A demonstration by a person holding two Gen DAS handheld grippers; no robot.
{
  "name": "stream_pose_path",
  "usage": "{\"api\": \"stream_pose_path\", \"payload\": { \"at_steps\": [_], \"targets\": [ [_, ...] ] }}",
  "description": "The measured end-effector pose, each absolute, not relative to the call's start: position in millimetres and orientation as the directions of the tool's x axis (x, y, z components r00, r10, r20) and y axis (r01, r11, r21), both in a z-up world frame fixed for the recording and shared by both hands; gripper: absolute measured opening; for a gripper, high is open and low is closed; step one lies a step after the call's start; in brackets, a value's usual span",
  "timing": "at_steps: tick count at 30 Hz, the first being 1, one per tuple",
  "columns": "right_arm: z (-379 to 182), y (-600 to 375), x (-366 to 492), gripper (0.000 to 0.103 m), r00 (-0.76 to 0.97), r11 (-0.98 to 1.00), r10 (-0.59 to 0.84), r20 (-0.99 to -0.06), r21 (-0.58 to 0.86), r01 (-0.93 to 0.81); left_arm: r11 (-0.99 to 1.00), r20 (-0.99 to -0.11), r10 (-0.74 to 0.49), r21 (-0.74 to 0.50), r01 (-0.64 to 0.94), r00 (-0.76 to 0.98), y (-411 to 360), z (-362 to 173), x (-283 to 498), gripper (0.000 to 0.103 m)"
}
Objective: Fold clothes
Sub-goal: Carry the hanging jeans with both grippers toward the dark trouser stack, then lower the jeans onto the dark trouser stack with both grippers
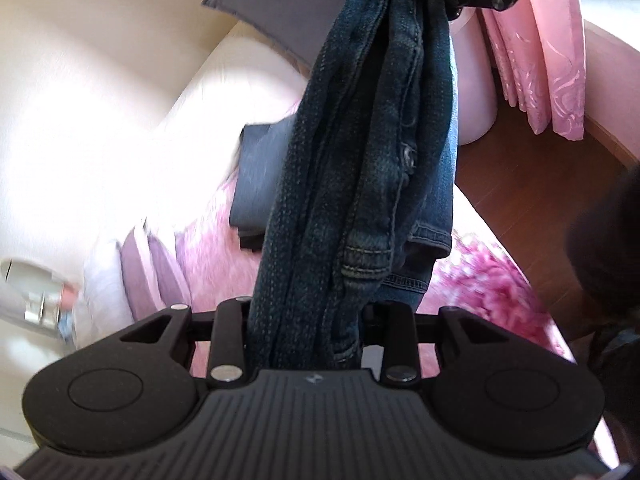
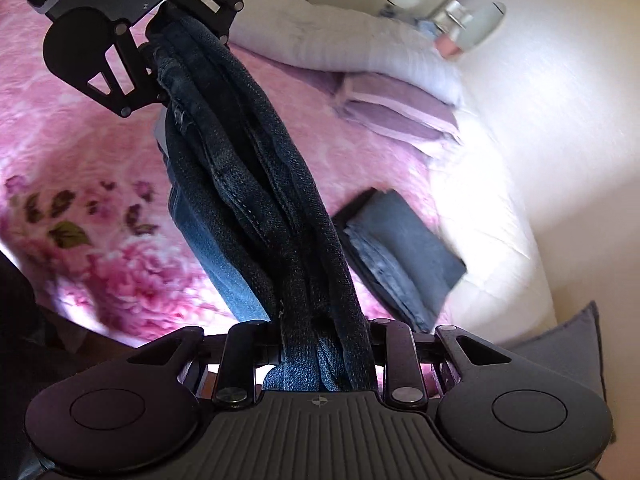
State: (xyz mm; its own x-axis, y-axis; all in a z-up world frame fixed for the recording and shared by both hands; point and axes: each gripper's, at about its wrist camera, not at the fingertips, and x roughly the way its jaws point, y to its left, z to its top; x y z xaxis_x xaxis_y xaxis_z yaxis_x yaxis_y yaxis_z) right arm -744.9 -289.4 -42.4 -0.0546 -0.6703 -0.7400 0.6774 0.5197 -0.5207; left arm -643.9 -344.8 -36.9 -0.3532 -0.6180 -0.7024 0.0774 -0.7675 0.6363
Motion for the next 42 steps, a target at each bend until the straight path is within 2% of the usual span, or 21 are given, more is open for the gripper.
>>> {"api": "stream_pose_path", "payload": {
  "at_steps": [8, 16, 20, 24, 27, 28, 30, 31, 32, 34, 37, 40, 42],
  "targets": [
    [-40, -362, -802, 0.026, -0.068, 0.518, -0.668, -0.741, -0.529, 0.672, -0.761, -0.693, -0.616, 0.646, 0.056, -0.373, -431, -44, -708, 0.031],
    [-58, -517, -918, 0.026, -0.002, 0.600, -0.677, -0.736, -0.553, 0.578, -0.748, -0.694, -0.657, 0.649, 0.138, -0.293, -589, -61, -825, 0.031],
    [-55, -616, -979, 0.026, 0.033, 0.607, -0.717, -0.697, -0.599, 0.522, -0.681, -0.639, -0.731, 0.705, 0.197, -0.239, -672, -59, -877, 0.031],
    [-81, -673, -1013, 0.026, 0.055, 0.561, -0.788, -0.613, -0.678, 0.475, -0.609, -0.572, -0.793, 0.752, 0.251, -0.212, -725, -83, -903, 0.031],
    [-119, -700, -1030, 0.027, 0.072, 0.538, -0.817, -0.573, -0.710, 0.454, -0.624, -0.597, -0.781, 0.740, 0.250, -0.182, -735, -148, -911, 0.031],
    [-145, -703, -1033, 0.028, 0.081, 0.555, -0.806, -0.587, -0.700, 0.449, -0.648, -0.627, -0.761, 0.722, 0.243, -0.165, -734, -177, -913, 0.032],
    [-198, -708, -1037, 0.028, 0.094, 0.595, -0.777, -0.623, -0.676, 0.436, -0.719, -0.708, -0.692, 0.663, 0.207, -0.137, -729, -237, -916, 0.040],
    [-227, -710, -1037, 0.029, 0.085, 0.638, -0.737, -0.671, -0.647, 0.418, -0.760, -0.752, -0.647, 0.624, 0.181, -0.125, -725, -265, -917, 0.044],
    [-253, -711, -1037, 0.030, 0.064, 0.683, -0.685, -0.726, -0.609, 0.402, -0.749, -0.738, -0.661, 0.642, 0.163, -0.135, -718, -274, -916, 0.050],
    [-283, -706, -1038, 0.033, 0.032, 0.732, -0.615, -0.788, -0.556, 0.394, -0.726, -0.709, -0.688, 0.675, 0.130, -0.156, -705, -291, -915, 0.050],
    [-281, -686, -1046, 0.040, 0.036, 0.691, -0.663, -0.747, -0.594, 0.412, -0.725, -0.705, -0.688, 0.662, 0.189, -0.173, -700, -280, -907, 0.054],
    [-270, -674, -1054, 0.043, 0.023, 0.683, -0.666, -0.745, -0.597, 0.422, -0.719, -0.694, -0.694, 0.684, 0.125, -0.194, -687, -275, -908, 0.054],
    [-267, -673, -1058, 0.042, 0.027, 0.689, -0.650, -0.760, -0.574, 0.442, -0.741, -0.715, -0.671, 0.658, 0.134, -0.196, -687, -273, -907, 0.048]
  ]
}}
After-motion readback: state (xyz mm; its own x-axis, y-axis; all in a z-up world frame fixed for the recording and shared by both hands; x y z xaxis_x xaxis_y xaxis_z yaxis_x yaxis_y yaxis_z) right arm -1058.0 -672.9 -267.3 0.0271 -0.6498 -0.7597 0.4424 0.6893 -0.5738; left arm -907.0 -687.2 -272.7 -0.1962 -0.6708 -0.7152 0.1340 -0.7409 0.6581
